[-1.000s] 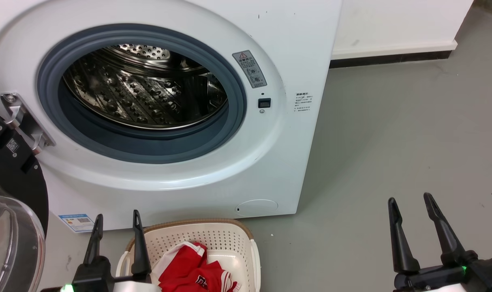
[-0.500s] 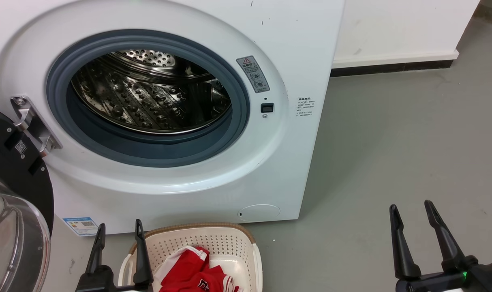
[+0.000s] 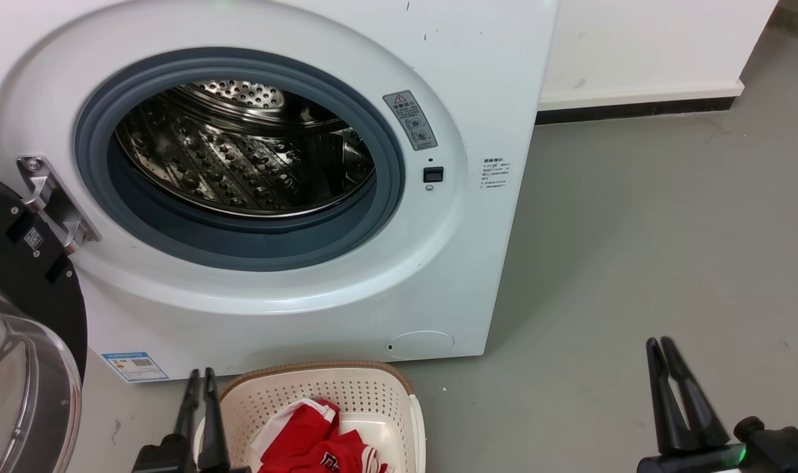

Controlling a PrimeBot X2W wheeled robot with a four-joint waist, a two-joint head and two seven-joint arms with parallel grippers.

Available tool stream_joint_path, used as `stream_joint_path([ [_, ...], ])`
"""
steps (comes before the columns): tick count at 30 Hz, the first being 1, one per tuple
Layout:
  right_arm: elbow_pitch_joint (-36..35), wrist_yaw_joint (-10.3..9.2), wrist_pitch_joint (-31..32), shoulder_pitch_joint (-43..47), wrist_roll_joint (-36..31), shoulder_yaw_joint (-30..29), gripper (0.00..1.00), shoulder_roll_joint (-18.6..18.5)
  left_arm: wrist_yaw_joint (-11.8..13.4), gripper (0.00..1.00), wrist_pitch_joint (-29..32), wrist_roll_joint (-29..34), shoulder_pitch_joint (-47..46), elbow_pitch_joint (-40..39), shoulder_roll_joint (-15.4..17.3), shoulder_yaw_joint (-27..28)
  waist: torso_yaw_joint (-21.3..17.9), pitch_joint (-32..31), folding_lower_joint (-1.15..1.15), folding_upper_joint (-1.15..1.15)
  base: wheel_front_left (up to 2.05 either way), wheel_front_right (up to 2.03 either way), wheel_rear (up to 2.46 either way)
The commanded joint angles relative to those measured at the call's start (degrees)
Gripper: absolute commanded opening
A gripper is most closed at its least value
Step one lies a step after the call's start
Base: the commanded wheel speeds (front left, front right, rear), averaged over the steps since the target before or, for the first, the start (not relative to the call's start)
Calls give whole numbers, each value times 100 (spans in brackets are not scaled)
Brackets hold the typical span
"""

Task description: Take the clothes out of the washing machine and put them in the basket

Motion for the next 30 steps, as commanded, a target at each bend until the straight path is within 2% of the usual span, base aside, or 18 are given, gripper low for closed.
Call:
stream_joint_path([
  [1,5,0,2,5,32,8,0,0,4,0,1,-33,6,-9,0,-10,1,2,0,0,0,0,0],
  [3,97,0,22,0,81,11,0,-3,-1,0,7,-90,8,63,2,-19,1,4,0,0,0,0,0],
  [16,450,0,273,-304,1684,4,0,-118,-256,0,277,-1755,-257,274,98,-2,51,-11,0,0,0,0,0],
  [30,782,0,536,-589,3120,-40,0,-192,-521,0,546,-3261,-538,551,163,33,105,-25,0,0,0,0,0],
])
